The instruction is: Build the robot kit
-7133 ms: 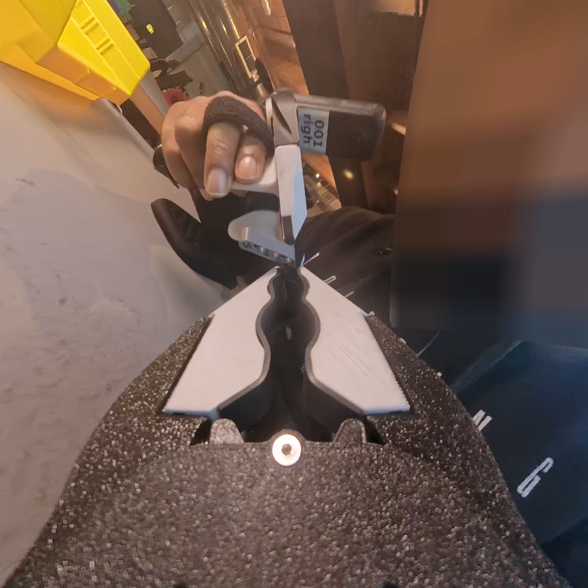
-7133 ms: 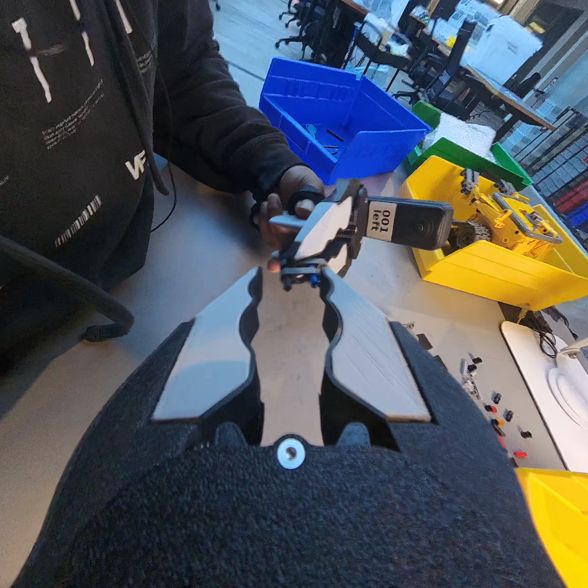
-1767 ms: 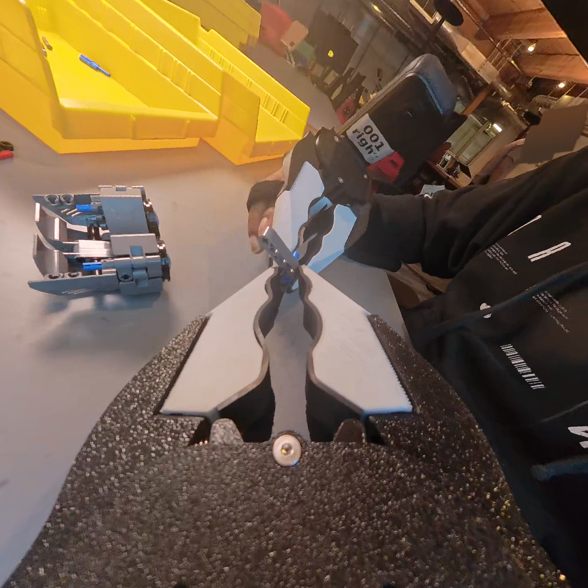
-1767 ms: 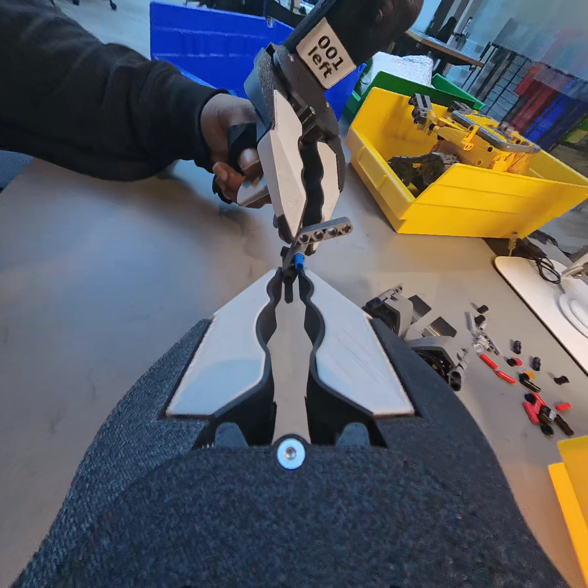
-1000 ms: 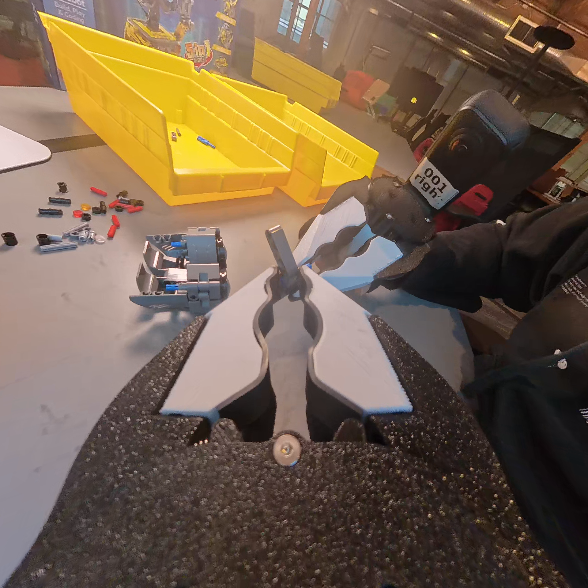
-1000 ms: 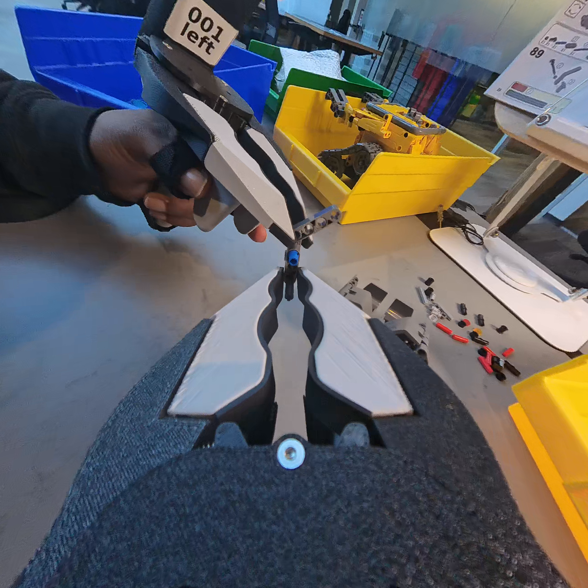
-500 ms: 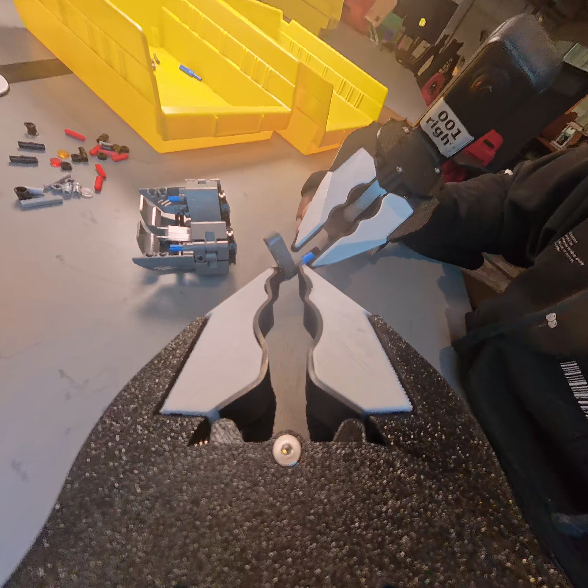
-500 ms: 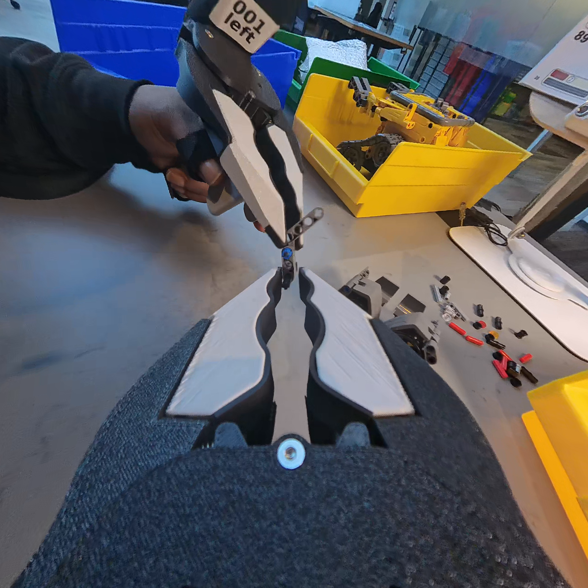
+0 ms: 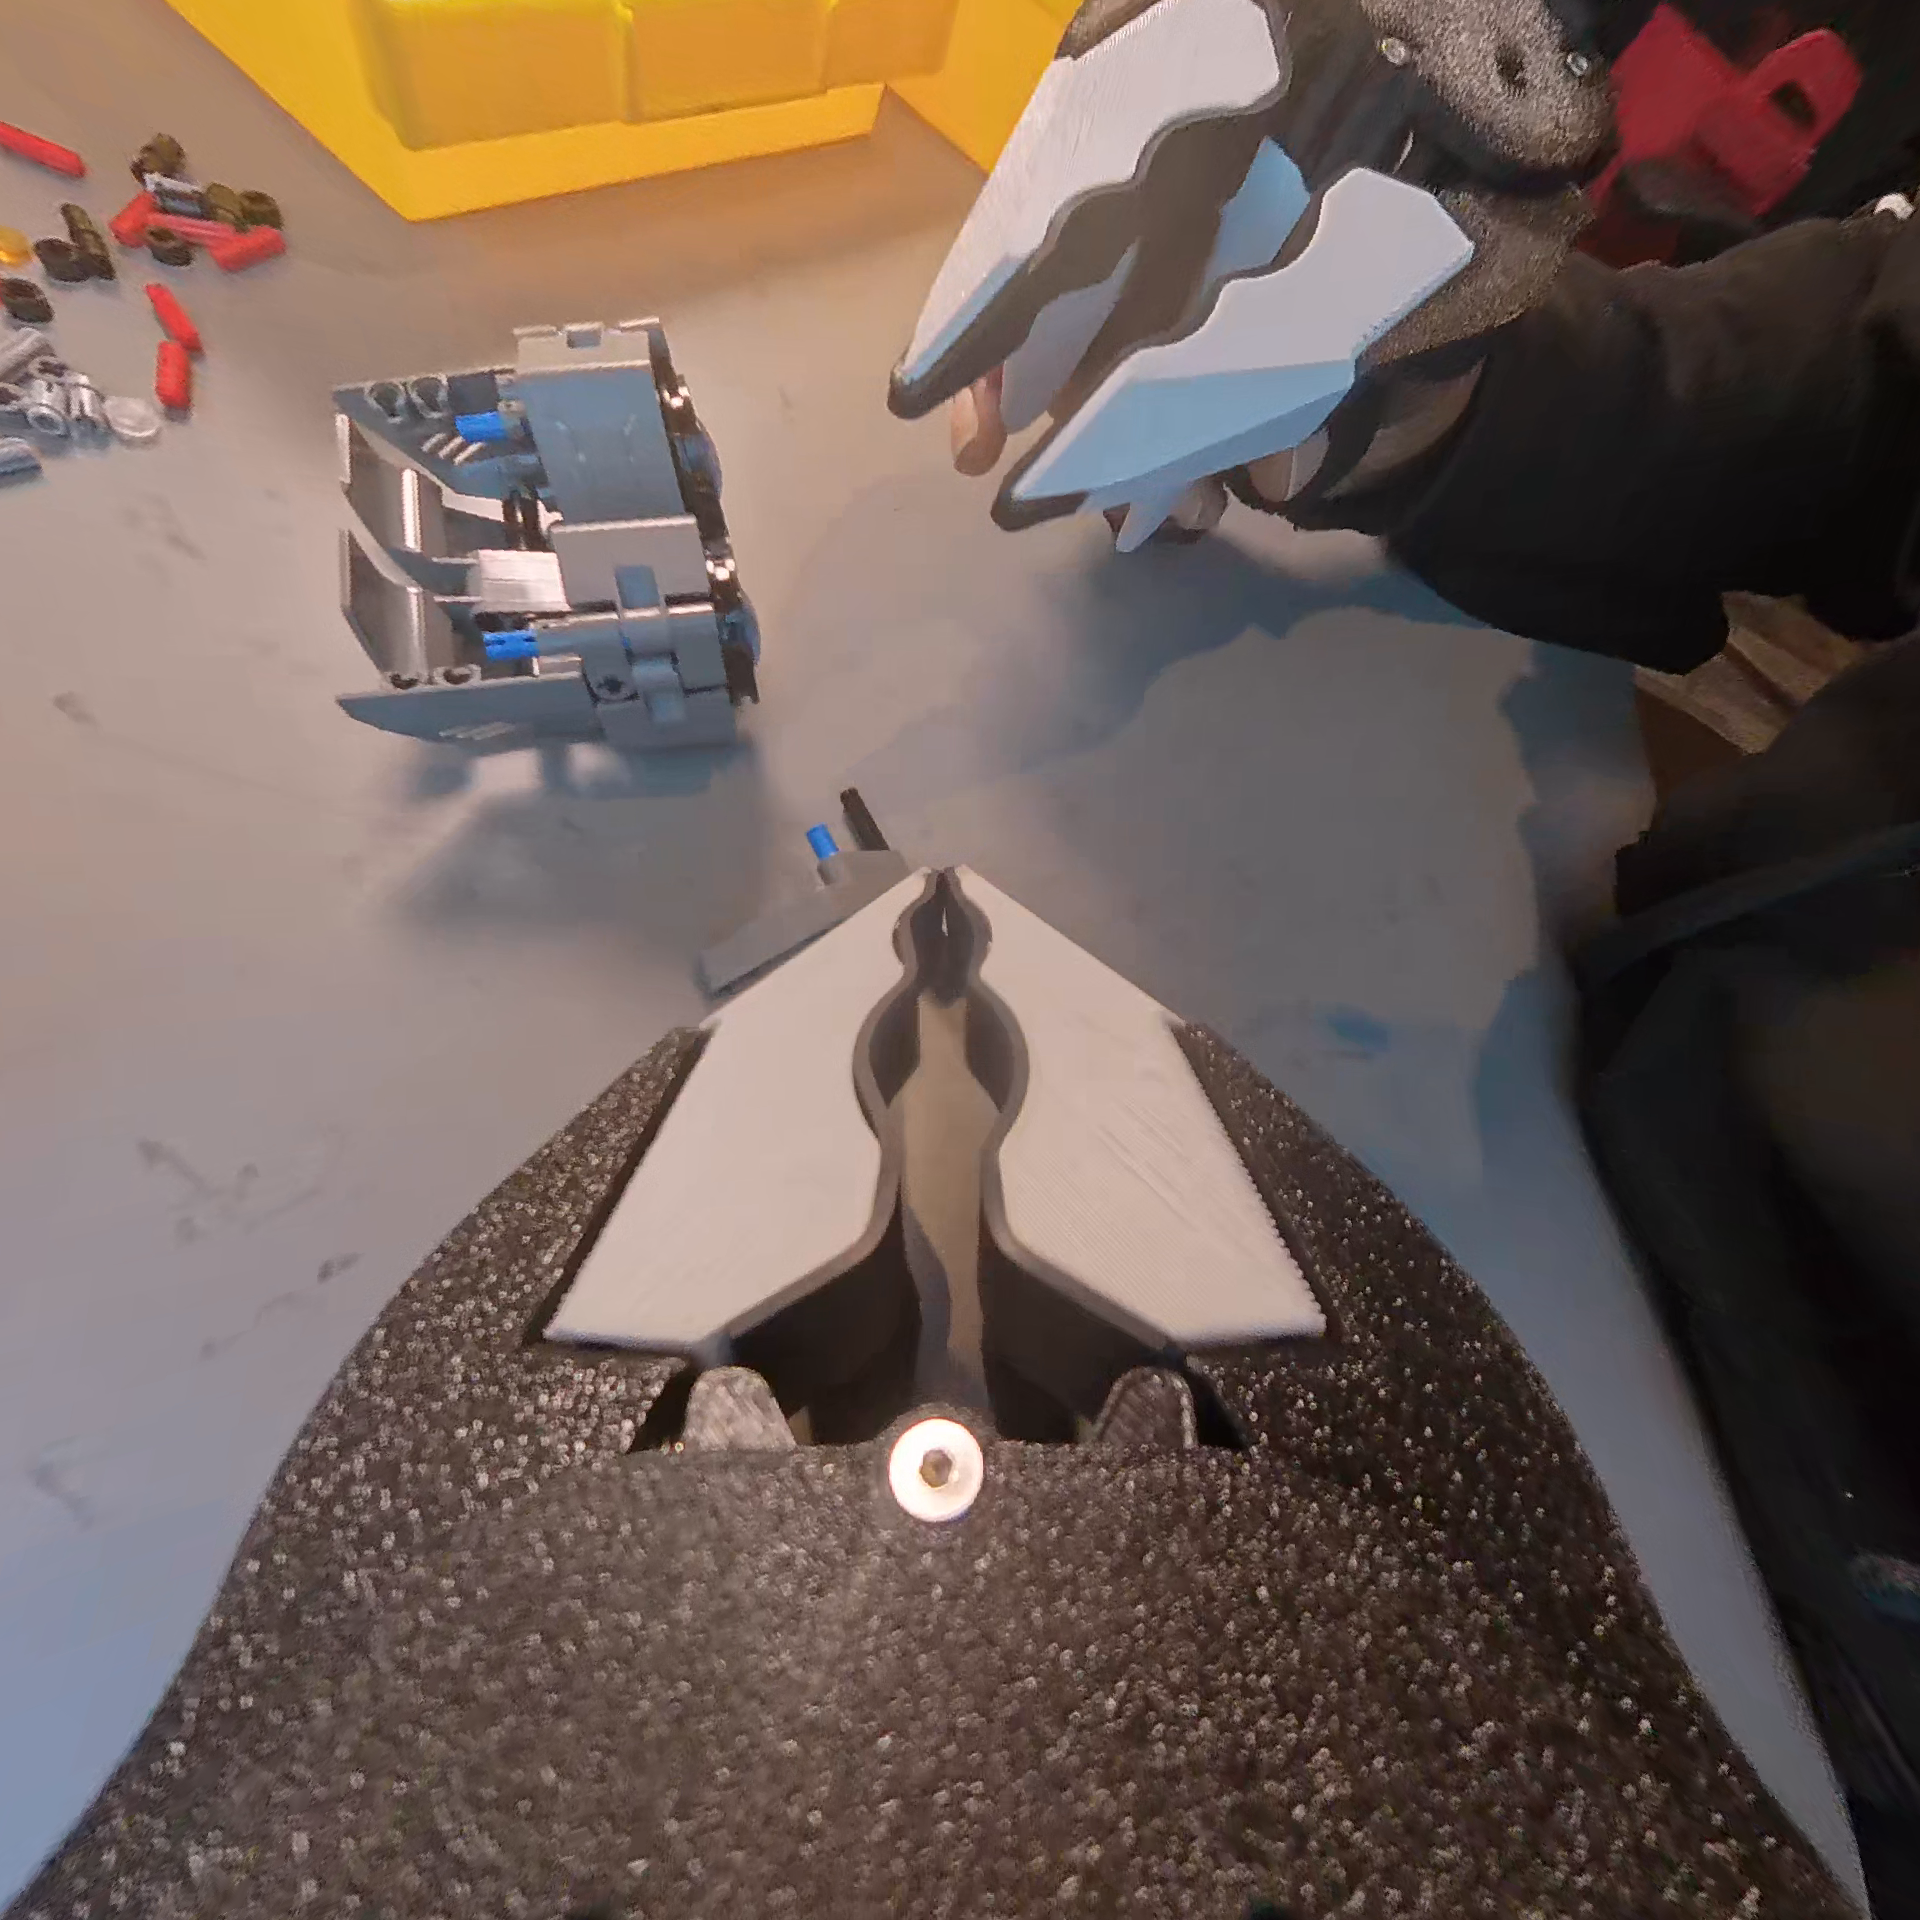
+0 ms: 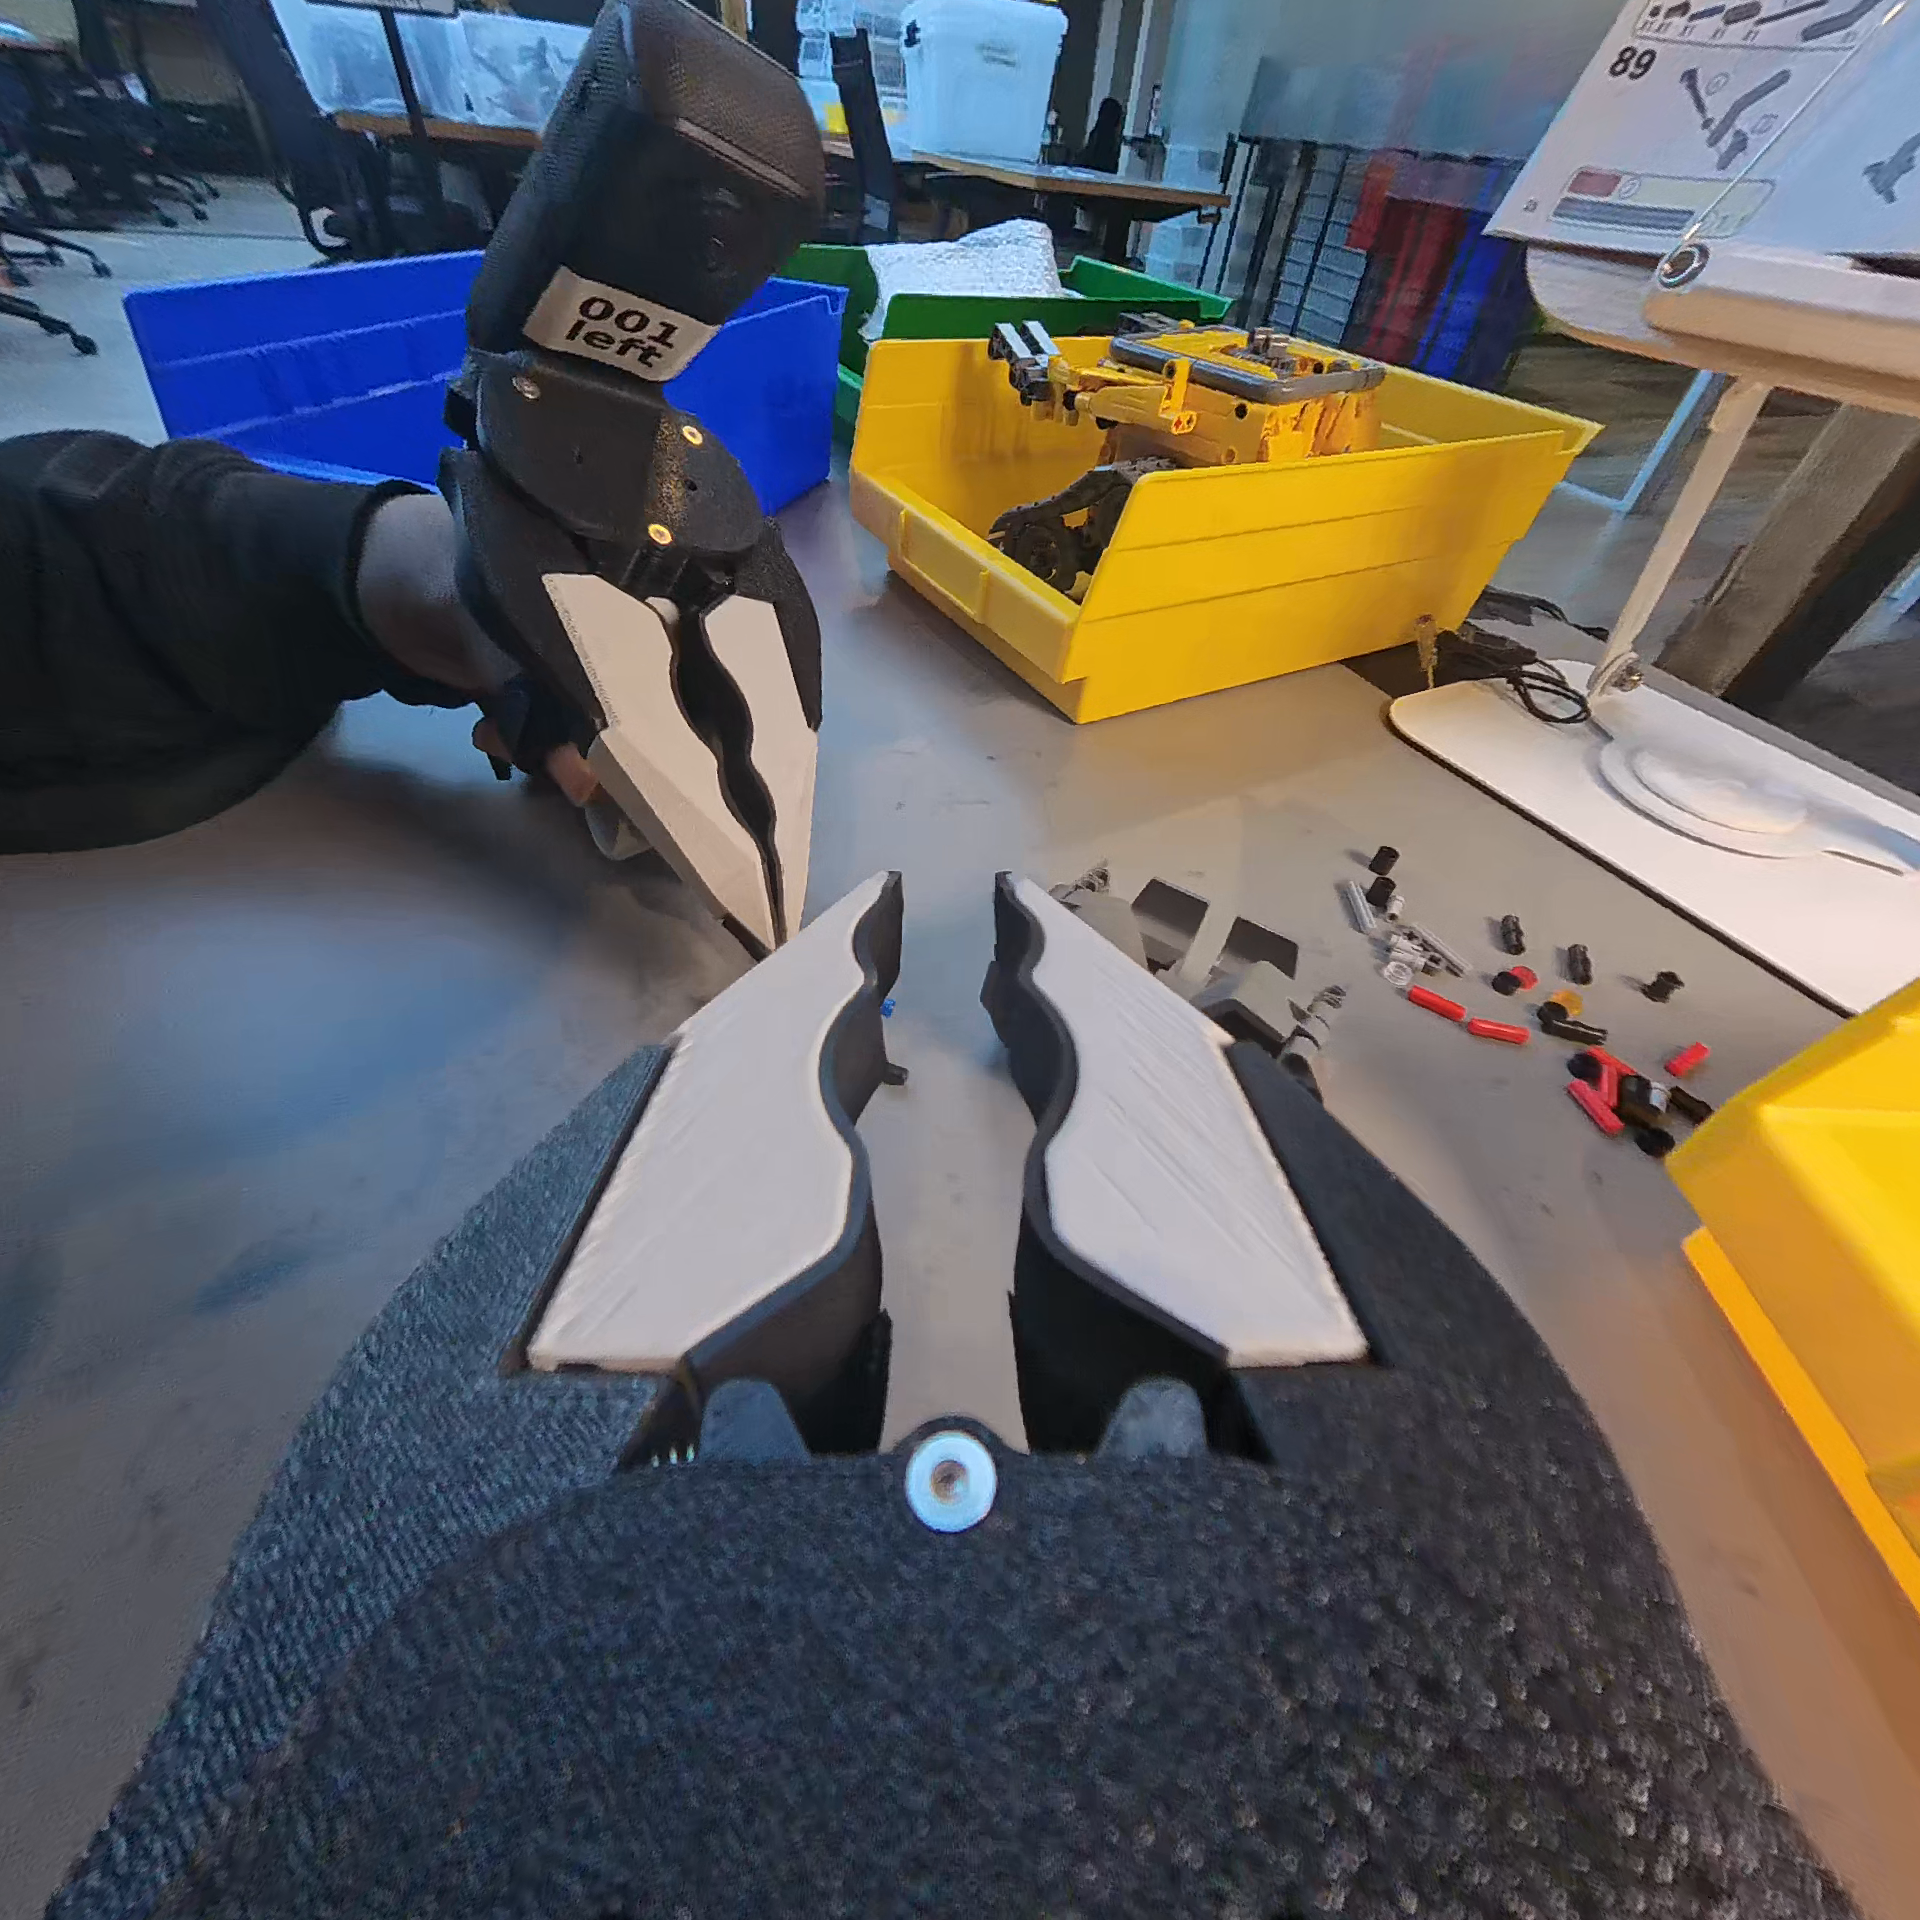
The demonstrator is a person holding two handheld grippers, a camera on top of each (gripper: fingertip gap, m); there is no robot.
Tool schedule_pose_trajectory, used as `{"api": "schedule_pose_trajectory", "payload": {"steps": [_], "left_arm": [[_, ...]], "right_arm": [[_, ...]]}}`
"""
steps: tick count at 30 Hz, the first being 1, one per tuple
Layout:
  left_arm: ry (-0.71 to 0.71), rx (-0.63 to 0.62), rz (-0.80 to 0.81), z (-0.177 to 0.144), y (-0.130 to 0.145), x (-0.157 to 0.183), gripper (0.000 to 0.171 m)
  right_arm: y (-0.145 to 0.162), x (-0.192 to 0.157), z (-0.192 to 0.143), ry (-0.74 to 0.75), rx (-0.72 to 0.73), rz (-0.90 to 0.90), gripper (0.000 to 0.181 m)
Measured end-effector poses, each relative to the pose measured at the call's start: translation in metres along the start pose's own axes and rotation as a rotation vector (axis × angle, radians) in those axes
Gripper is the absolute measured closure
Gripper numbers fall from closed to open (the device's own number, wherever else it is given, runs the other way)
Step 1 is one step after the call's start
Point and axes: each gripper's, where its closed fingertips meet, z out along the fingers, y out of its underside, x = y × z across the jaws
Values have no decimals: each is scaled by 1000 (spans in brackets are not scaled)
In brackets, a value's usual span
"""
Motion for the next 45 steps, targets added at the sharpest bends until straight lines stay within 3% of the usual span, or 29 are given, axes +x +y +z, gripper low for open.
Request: {"api": "schedule_pose_trajectory", "payload": {"steps": [3,8,14,17,20,25,28,36,40,45], "left_arm": [[-39,59,-15,-7,-10,-8,169],[-103,200,-66,-22,-29,-22,145],[-87,100,-15,-8,-18,-10,122],[-92,42,24,5,-10,-2,119],[-179,-55,108,17,3,-6,120],[-279,-135,245,14,11,-15,148],[-299,-161,278,3,14,-24,154],[-468,-200,280,-37,20,-69,149],[-536,-154,249,-49,13,-80,145],[-580,70,156,-64,-18,-79,141]], "right_arm": [[-3,8,0,27,12,2,165],[-22,33,4,91,53,5,165],[-47,69,-6,213,123,24,165],[-50,79,-12,259,145,48,164],[-46,80,-13,262,139,58,164],[-43,75,-11,240,124,58,164],[-39,74,-11,229,116,62,164],[-32,75,-10,209,97,83,164],[-45,76,-6,193,109,92,164],[-91,95,8,223,144,15,165]]}}
